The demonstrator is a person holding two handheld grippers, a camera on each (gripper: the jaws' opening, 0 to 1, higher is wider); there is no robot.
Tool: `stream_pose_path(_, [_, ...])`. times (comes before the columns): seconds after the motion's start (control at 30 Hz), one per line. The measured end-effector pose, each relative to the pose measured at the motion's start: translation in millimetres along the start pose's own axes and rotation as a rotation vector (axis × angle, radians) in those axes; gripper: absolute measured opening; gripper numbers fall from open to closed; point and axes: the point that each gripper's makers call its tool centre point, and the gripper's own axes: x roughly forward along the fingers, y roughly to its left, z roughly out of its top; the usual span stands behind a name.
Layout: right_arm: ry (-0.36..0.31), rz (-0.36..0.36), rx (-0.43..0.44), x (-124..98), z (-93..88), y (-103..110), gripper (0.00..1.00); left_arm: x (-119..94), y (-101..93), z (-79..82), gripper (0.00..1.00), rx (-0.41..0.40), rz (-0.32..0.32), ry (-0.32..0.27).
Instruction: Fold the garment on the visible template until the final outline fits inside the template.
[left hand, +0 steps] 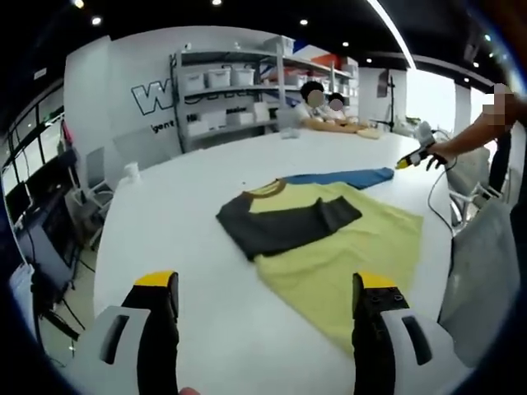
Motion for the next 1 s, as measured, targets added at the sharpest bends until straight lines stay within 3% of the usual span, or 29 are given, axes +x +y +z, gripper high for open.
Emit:
stream_pose_path(0.67, [0.066,-0.012,0.091,28.5,-17.9,-18.9,0.50,-0.4,-31.3,-4.6,0.88,0.030,-0.089,0.016])
stream_pose_path(1.0, [0.060,0.000,0.102,35.7,-14.8,-17.8,0.43,-1.5,-31.1,-8.0,0.88,0.039,-0.094,0.030])
